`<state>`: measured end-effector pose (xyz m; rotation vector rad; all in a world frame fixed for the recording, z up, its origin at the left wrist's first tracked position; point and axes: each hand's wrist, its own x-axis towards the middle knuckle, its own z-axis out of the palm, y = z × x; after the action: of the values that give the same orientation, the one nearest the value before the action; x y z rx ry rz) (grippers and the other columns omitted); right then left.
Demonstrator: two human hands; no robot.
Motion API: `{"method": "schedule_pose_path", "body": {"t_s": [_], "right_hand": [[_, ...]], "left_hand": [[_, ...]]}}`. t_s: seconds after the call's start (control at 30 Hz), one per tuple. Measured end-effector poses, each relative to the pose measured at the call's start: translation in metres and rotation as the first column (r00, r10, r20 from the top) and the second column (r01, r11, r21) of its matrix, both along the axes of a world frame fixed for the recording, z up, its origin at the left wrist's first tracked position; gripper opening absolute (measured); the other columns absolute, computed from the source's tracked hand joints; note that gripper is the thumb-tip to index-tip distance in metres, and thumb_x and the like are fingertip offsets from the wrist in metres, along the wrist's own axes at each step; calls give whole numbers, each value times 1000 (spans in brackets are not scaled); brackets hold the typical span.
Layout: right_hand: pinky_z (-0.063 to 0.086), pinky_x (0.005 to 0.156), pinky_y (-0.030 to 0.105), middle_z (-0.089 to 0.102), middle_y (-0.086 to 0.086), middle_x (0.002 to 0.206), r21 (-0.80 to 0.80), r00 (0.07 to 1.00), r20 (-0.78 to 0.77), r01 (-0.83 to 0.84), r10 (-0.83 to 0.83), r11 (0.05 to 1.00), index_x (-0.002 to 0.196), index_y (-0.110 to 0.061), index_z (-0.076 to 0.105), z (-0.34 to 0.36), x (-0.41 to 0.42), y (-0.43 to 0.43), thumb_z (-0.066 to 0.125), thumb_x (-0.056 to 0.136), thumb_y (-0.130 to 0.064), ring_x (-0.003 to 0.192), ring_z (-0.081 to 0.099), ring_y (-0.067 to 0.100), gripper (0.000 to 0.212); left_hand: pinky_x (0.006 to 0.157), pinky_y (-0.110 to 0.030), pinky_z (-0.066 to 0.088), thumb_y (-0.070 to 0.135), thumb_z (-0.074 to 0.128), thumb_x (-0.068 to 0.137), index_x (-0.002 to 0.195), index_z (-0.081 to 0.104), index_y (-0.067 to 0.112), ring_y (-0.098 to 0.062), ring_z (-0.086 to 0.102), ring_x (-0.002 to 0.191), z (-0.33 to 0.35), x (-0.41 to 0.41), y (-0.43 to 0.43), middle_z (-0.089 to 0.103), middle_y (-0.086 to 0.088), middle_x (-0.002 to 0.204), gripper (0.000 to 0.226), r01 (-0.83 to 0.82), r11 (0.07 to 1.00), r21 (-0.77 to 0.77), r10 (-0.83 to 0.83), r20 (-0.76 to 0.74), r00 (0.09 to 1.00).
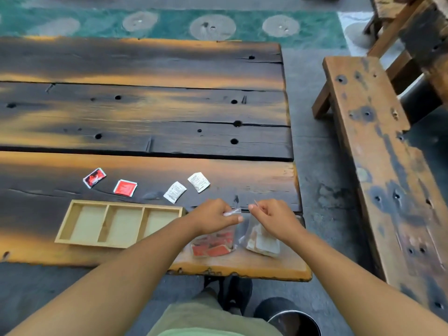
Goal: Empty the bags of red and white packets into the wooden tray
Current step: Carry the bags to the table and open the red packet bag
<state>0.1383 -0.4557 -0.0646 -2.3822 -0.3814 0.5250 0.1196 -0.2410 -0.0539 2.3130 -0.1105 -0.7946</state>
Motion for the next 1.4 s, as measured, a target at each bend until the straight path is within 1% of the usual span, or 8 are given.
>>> {"method": "schedule_pose_path", "body": {"t_s": [0.17, 0.37, 0.57, 0.67, 0.83, 1.13, 1.27, 1.4], "right_hand": [[30, 52, 35, 40, -2, 50, -76, 999, 16, 32, -31, 997, 56, -20, 33, -18, 29, -1, 50, 95, -47, 52, 45, 22, 51], [30, 53, 36, 43, -1, 52, -161, 998, 24, 57, -53, 985, 58, -20, 34, -38, 72, -1, 50, 96, -46, 57, 50, 27, 49], [28, 49, 33, 50, 1, 58, -271, 1000, 11, 10, -8, 963, 62, -18, 40, -55, 97, -3, 48, 95, -54, 61, 52, 26, 50], [28, 48, 31, 52, 0, 60, -298, 1000, -14, -17, 14, 954, 65, -17, 47, -66, 104, 0, 48, 95, -56, 61, 53, 24, 49], [41, 56, 34, 60, 3, 67, -317, 1000, -29, -9, 0, 948, 77, -15, 60, -80, 107, -1, 49, 94, -58, 65, 58, 26, 48], [43, 56, 33, 59, -1, 75, -282, 1000, -4, 2, -3, 959, 81, -18, 52, -77, 102, -2, 51, 92, -58, 69, 57, 22, 41], [48, 74, 35, 56, -3, 98, -205, 999, 51, 20, -10, 978, 97, -22, 50, -65, 100, 6, 57, 90, -54, 91, 53, 17, 33], [46, 89, 35, 55, 0, 112, -159, 992, 124, 20, 0, 987, 112, -19, 55, -49, 91, 23, 60, 90, -47, 108, 49, 19, 35]], "left_hand": [[53, -33, 27, 58, 62, 86, 58, 39, 17, -25, 47, 58, -17, 30, 5, 43, 0, 53, 55, -25, 989, 143, 7, 123, 992], [60, -33, 34, 65, 59, 84, 80, 49, 16, -28, 58, 77, -33, 59, 12, 55, -1, 73, 50, -16, 941, 339, -69, 237, 969], [62, -33, 37, 70, 54, 84, 83, 45, 21, -21, 50, 72, -54, 75, 14, 54, 2, 80, 50, -1, 917, 399, -100, 233, 967], [64, -35, 45, 72, 53, 83, 86, 49, 21, -22, 55, 75, -66, 83, 18, 63, -1, 88, 51, -1, 912, 410, -102, 230, 968], [78, -41, 54, 71, 56, 82, 103, 56, 18, -26, 62, 94, -78, 87, 21, 65, -4, 106, 57, -36, 907, 420, -66, 227, 972], [81, -44, 51, 69, 60, 80, 106, 50, 17, -26, 59, 97, -70, 82, 23, 62, -4, 108, 59, -68, 921, 384, -48, 283, 958], [94, -48, 45, 66, 62, 79, 115, 47, 21, -25, 53, 110, -61, 74, 32, 58, -2, 117, 59, -99, 927, 362, -25, 321, 947], [95, -45, 50, 55, 70, 81, 132, 39, 22, -26, 50, 118, -50, 58, 44, 49, -6, 131, 68, -222, 936, 272, 139, 296, 945]]}}
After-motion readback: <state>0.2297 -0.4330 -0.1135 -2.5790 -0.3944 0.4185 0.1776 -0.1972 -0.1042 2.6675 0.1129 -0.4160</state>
